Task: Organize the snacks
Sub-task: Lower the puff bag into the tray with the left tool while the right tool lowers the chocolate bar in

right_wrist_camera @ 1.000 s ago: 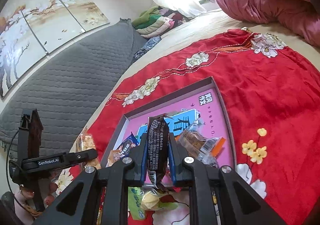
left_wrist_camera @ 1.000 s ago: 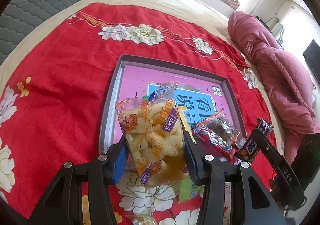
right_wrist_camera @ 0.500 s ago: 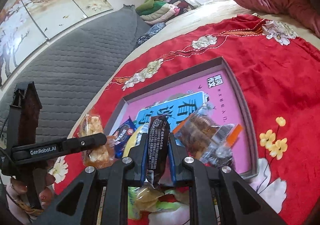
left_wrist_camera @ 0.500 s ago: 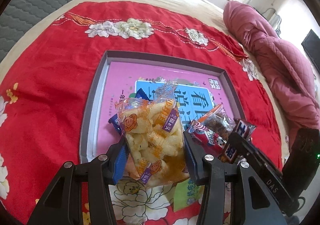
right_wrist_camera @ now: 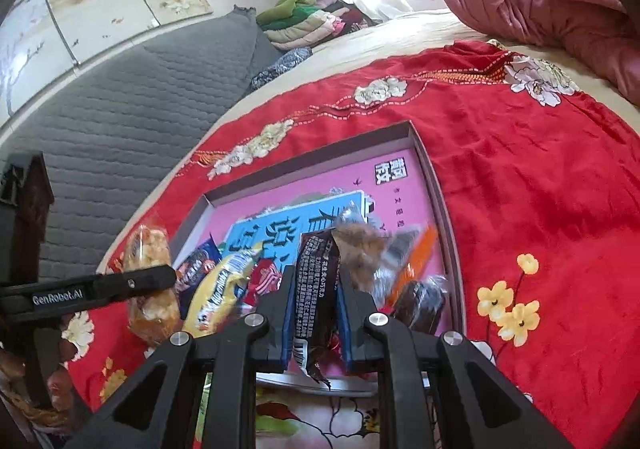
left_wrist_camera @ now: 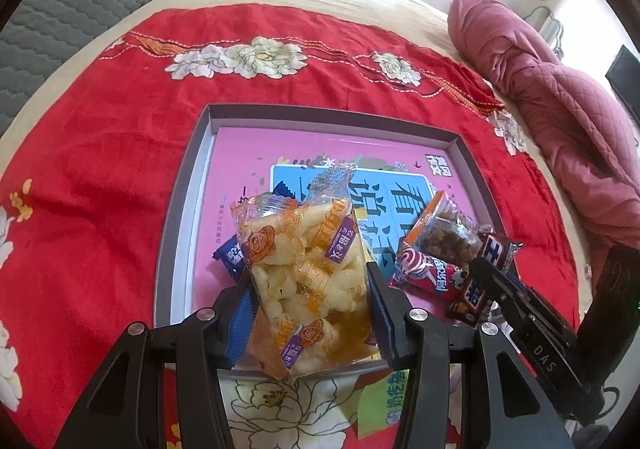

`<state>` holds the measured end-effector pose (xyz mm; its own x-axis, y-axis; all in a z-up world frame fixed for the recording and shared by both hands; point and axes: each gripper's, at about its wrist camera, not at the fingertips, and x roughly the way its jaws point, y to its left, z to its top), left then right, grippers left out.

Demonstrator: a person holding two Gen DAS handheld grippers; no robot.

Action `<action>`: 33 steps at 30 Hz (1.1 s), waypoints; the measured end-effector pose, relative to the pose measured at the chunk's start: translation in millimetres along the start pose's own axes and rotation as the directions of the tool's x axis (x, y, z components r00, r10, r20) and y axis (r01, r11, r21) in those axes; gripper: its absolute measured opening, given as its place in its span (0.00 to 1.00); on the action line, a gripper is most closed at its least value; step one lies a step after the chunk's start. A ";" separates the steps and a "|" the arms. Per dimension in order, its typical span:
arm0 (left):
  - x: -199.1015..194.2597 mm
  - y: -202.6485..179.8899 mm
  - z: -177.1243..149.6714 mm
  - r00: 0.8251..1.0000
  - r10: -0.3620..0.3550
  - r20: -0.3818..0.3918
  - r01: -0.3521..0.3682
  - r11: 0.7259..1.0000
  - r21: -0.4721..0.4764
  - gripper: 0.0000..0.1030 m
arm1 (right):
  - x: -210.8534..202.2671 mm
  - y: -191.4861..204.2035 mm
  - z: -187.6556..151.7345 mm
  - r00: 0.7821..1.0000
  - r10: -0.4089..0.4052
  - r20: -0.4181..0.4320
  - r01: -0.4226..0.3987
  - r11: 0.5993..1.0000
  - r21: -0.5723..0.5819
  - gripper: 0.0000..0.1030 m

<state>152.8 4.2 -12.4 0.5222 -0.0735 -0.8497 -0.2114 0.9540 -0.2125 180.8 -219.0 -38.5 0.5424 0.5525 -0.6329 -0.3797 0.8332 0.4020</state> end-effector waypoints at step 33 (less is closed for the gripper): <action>32.4 -54.0 1.9 0.996 -0.005 -0.094 0.017 0.992 0.122 0.50 | -2.0 -3.0 -3.3 1.000 0.009 -0.003 -0.009 1.000 0.015 0.18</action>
<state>182.6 -49.1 -27.5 0.4431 -0.1056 -0.8902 -0.1005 0.9809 -0.1664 178.4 -222.6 -40.6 0.5365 0.5601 -0.6312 -0.3735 0.8283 0.4176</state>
